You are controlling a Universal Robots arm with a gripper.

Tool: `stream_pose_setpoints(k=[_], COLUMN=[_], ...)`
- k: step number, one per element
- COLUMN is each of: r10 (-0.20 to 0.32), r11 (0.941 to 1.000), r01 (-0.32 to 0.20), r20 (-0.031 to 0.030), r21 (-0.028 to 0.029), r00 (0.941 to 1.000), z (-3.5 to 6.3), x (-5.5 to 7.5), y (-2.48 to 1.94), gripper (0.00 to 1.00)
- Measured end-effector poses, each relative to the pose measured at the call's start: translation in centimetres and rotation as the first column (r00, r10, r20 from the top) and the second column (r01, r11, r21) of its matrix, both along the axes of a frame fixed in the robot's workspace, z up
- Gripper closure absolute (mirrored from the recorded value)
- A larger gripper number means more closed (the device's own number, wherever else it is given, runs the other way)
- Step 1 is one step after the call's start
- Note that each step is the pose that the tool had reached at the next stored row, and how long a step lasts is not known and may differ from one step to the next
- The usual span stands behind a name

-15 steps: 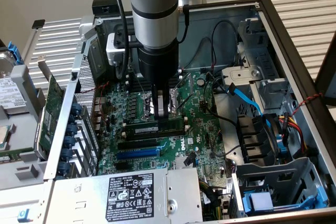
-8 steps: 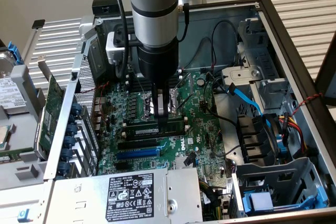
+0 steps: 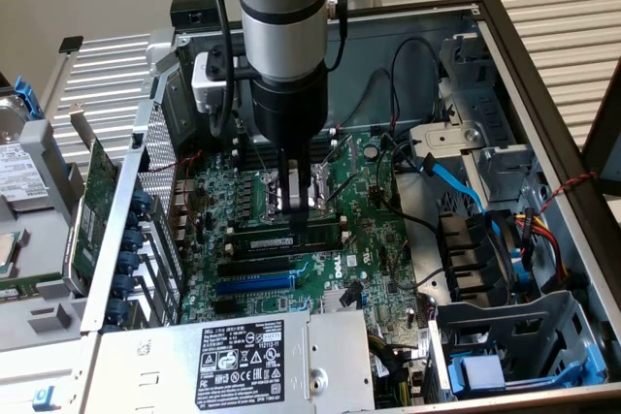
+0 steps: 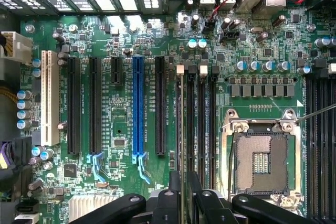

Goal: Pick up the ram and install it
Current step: 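Insert the ram into the slot, then press down the ram until it locks into place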

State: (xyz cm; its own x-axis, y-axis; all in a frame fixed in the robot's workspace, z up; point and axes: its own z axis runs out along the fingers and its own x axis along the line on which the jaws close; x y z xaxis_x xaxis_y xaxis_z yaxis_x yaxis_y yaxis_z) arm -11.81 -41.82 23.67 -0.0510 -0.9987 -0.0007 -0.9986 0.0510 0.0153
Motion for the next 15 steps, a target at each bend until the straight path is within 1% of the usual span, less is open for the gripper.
stream_pose_setpoints(k=[5, 8, 15], r10=[0.000, 0.000, 0.000], r11=[1.0000, 1.0000, 1.0000], r01=[0.000, 0.000, 0.000], r20=[0.0002, 0.0002, 0.0001], r21=[0.0015, 0.0026, 0.0030], r00=[1.0000, 1.0000, 1.0000], z=[0.34, 0.38, 0.42], x=[-0.11, -0.22, -0.51], y=[0.00, 0.00, 0.00], gripper=[0.80, 0.80, 0.80])
